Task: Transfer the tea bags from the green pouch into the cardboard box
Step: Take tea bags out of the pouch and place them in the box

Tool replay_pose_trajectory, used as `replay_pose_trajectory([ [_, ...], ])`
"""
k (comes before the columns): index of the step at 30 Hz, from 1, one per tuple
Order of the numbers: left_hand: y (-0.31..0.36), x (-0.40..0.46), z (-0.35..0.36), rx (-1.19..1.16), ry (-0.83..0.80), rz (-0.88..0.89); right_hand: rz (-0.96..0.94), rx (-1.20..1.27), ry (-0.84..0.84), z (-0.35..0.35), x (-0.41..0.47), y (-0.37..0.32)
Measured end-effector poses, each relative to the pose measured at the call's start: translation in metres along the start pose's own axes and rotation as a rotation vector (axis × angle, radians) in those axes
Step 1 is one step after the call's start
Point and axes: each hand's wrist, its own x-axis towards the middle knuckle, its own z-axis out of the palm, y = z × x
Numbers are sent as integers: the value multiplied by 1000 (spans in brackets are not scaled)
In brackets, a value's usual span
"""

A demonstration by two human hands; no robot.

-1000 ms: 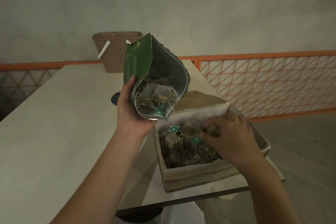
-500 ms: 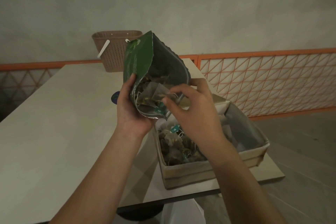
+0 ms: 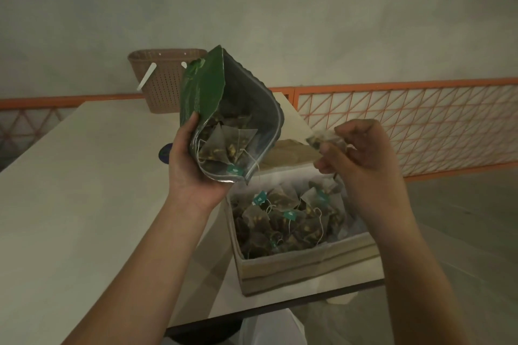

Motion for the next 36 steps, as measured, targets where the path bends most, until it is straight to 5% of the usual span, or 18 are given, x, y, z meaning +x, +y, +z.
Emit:
replay_pose_trajectory([
  [11, -7, 2, 7, 25, -11, 9, 104, -443, -26, -43, -4, 23],
  [15, -10, 4, 10, 16, 2, 11, 112, -823, -256, -40, -2, 36],
  [18, -13, 4, 12, 23, 16, 4, 86, -858, -412, -29, 1, 41],
  [22, -15, 2, 13, 25, 25, 7, 326, -1020, -788, -22, 5, 35],
  [25, -13, 1, 12, 28, 10, 10, 328, -1165, -748, -21, 10, 30],
  [28, -9, 2, 9, 36, 0, 2, 149, -1075, -478, -16, 11, 26],
  [31, -8, 3, 6, 21, -7, -15, -58, -682, -258, 3, 1, 11],
  [33, -8, 3, 7, 14, -5, -16, 5, -428, -268, 18, -8, 0],
  [36, -9, 2, 6, 19, 12, 5, 87, -367, -324, 35, -18, -1],
])
